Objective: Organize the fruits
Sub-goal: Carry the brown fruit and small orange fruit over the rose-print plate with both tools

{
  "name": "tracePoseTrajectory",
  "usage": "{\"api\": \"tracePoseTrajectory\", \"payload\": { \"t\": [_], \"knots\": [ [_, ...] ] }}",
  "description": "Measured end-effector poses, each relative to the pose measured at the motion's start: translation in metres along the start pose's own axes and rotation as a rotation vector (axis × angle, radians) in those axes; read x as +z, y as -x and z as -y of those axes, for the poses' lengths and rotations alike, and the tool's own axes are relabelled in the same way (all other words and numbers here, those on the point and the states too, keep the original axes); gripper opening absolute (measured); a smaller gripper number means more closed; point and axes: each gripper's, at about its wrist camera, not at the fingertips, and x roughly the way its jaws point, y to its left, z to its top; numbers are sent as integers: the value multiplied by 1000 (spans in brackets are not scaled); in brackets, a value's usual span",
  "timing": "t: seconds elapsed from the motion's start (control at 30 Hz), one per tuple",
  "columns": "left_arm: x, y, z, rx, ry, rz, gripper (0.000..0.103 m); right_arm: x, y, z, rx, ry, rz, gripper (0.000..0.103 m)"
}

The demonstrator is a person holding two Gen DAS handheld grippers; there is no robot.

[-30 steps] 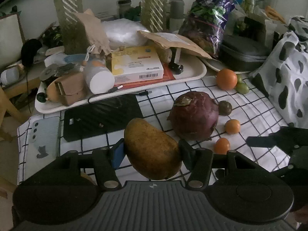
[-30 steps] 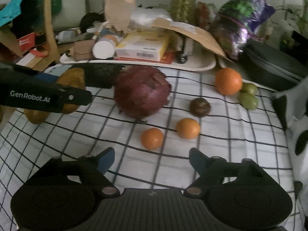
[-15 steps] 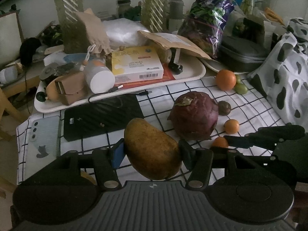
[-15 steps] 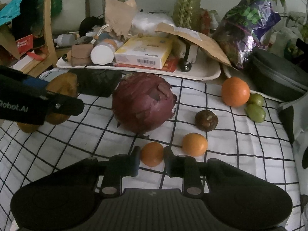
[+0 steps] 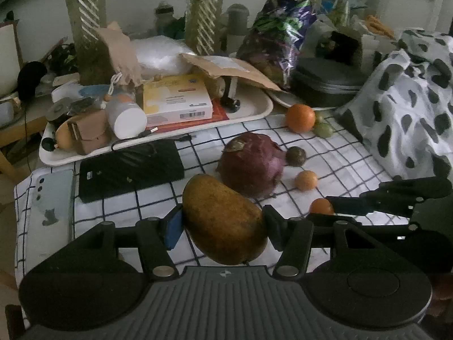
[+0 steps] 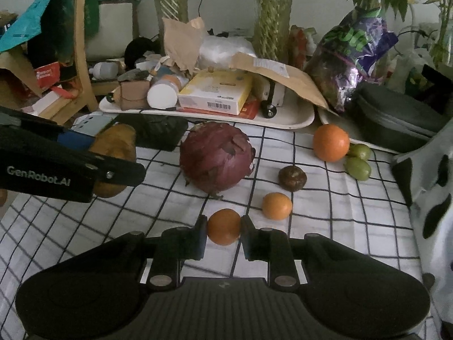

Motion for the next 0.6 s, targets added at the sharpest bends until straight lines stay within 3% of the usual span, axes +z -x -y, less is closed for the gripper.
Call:
{"api": "tracePoseTrajectory", "payload": {
  "t": [0.6],
  "knots": [
    [-59,39,36,-76,-44,-25,56,-53,60,-2,32,-49,-43,26]
  ]
}}
